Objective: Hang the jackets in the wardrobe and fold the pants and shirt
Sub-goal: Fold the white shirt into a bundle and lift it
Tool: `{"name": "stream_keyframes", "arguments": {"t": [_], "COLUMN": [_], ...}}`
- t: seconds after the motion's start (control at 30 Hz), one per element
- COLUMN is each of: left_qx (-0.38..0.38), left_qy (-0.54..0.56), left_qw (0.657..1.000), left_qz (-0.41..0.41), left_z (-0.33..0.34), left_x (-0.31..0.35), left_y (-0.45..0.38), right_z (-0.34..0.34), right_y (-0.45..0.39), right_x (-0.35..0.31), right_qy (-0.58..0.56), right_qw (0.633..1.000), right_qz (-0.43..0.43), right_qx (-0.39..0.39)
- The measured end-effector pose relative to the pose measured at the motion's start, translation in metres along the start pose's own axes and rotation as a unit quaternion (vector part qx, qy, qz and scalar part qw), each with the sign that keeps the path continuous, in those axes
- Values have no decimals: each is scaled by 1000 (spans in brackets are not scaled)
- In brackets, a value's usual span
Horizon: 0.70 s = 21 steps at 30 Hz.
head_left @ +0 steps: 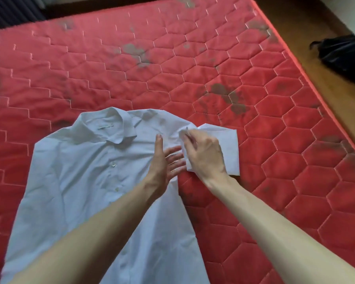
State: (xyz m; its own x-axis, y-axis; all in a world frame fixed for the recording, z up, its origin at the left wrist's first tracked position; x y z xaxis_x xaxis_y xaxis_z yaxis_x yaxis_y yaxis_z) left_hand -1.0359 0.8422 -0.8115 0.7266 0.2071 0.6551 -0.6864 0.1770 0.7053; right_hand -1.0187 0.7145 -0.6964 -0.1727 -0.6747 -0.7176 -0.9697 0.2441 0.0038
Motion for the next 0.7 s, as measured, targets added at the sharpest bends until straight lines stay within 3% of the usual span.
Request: {"name": "stream_keyframes", "arguments": {"t": [0.07,0.17,0.23,0.3,0.37,0.43,0.5,0.6,0.7], "left_qx": [-55,-103,-55,43,105,119,149,214,267], "left_qy": [36,-28,-26,-10,39,87,100,90,13], "left_qw": [998,994,998,998,993,988,983,972,964], "left_qz": [-12,19,29,42,47,46,44,34,2], "left_z": [-22,-62,-101,-152,-194,-225,-259,-311,-357], "left_x": [18,43,52,63,70,73,73,69,56], "left_y": [11,24,20,17,18,14,8,2,-5], "right_z": [43,103,134,156,170,175,169,150,130], "right_y": [12,30,43,61,81,90,89,76,60], "right_x": [-33,-68,-94,-125,-141,-135,-114,-62,-5], "right_qy": [14,20,0,0,46,95,107,88,98], "right_qw": [999,991,983,968,950,950,969,995,991], "right_qz": [-15,-14,-52,-148,-238,-253,-199,-48,94], "right_qx": [-45,-129,-176,-204,-195,-158,-104,-30,-15]}}
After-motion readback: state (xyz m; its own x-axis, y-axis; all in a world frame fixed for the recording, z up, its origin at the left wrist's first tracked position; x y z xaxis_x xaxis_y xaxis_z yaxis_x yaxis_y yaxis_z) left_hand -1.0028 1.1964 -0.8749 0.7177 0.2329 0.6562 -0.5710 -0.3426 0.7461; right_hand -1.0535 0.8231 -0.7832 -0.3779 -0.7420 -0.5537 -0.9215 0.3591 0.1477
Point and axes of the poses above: each hand's wrist, its own y-axis away from the middle knuckle, its own z-axis out of the palm, x = y × z, the point moved 10 cm from there along -y, towards the middle knuckle, and after that the axes turned 3 degrees about z, right-handed, at the moved point
